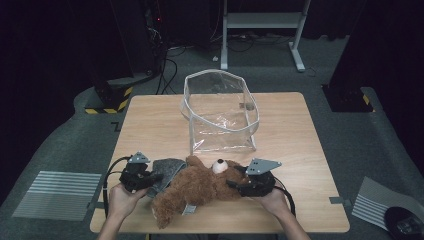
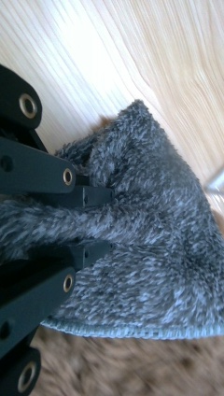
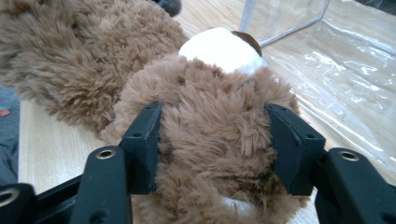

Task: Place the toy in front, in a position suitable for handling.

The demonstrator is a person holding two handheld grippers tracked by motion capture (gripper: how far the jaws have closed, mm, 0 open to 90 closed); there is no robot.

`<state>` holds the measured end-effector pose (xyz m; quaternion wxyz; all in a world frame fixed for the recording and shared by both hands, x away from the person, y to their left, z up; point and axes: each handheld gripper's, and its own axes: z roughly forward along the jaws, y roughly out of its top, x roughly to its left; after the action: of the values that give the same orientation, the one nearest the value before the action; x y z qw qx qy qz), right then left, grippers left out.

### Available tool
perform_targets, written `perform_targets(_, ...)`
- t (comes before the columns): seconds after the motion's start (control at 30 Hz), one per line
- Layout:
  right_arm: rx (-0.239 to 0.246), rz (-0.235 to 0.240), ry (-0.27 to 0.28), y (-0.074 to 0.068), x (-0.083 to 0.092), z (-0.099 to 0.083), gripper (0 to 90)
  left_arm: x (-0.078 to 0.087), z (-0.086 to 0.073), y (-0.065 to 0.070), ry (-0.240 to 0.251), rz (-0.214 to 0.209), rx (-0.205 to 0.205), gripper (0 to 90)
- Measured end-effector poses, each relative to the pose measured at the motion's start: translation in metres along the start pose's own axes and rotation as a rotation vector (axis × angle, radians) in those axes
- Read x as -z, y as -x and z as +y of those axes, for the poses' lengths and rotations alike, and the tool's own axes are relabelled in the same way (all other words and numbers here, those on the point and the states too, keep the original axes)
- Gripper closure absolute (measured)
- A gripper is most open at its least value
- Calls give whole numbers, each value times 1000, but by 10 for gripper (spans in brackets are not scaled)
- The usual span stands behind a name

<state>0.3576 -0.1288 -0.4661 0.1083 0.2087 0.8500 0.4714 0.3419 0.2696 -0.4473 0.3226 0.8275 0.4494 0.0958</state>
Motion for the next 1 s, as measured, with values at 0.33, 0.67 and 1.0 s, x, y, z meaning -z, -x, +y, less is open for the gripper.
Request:
perform_targets(0.33,64,-72,-13,-11,2,1,575,43,-18,4,125,-59,60,787)
perform_targets(0.67,46,-91,64,-11,7,0,389,-7,-6,8,19,-44,31,785)
perform_targets(1.0,46,-60,11,-12,13,-8,229,-4,-12,0,-2,29,33,784)
